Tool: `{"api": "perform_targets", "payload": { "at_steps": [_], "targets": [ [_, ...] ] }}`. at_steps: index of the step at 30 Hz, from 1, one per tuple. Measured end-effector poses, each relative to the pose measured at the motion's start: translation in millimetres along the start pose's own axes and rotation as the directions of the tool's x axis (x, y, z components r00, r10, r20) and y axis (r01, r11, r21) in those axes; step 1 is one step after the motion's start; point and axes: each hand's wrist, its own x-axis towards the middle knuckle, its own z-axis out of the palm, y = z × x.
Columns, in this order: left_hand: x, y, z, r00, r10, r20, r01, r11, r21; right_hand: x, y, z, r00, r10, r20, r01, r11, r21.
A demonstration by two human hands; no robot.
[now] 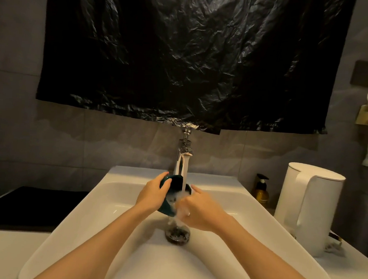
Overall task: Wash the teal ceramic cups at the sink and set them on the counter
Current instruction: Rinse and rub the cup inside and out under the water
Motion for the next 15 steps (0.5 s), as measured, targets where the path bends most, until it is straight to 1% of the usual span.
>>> {"api": "perform_targets", "payload": {
  "at_steps": [2, 3, 5, 7, 9, 10, 11, 12, 13, 14, 15],
  "targets": [
    [-4, 1, -3, 0.992, 0.096, -0.08, -0.074, 0.966, 0.247, -4, 8, -3, 0.998, 0.052, -0.034, -0.047, 0.992, 0.12],
    [-7, 4, -5, 0.982, 0.154, -0.114, -0.103, 0.925, 0.365, -4, 12, -3, 0.995, 0.068, -0.068, -0.058, 0.988, 0.146],
    [-12, 11, -7, 0.949, 0.278, -0.15, -0.144, 0.803, 0.578, -4, 18, 0, 0.988, 0.081, -0.131, -0.06, 0.987, 0.152],
    [-16, 14, -10, 0.92, 0.364, -0.142, -0.157, 0.676, 0.72, -5, 20, 0, 0.981, 0.103, -0.167, -0.08, 0.987, 0.141],
    [-16, 15, -16, 0.877, 0.469, -0.108, -0.219, 0.589, 0.778, -5, 21, -1, 0.97, 0.136, -0.202, -0.104, 0.981, 0.161],
    [-15, 13, -17, 0.839, 0.536, -0.096, -0.257, 0.546, 0.798, -5, 22, -2, 0.966, 0.144, -0.214, -0.109, 0.98, 0.168],
    [-12, 8, -15, 0.779, 0.617, -0.112, -0.276, 0.498, 0.822, -6, 22, -3, 0.964, 0.15, -0.221, -0.115, 0.98, 0.166],
    [-11, 8, -14, 0.755, 0.646, -0.113, -0.287, 0.48, 0.829, -6, 22, -3, 0.961, 0.163, -0.222, -0.127, 0.978, 0.164],
    [-11, 8, -13, 0.744, 0.66, -0.106, -0.3, 0.471, 0.83, -6, 22, -4, 0.956, 0.187, -0.225, -0.152, 0.974, 0.166],
    [-13, 12, -12, 0.759, 0.642, -0.11, -0.309, 0.504, 0.806, -7, 22, -4, 0.948, 0.222, -0.228, -0.186, 0.967, 0.173],
    [-14, 15, -10, 0.791, 0.594, -0.149, -0.291, 0.578, 0.762, -8, 23, -4, 0.938, 0.263, -0.227, -0.225, 0.957, 0.182]
  ]
}}
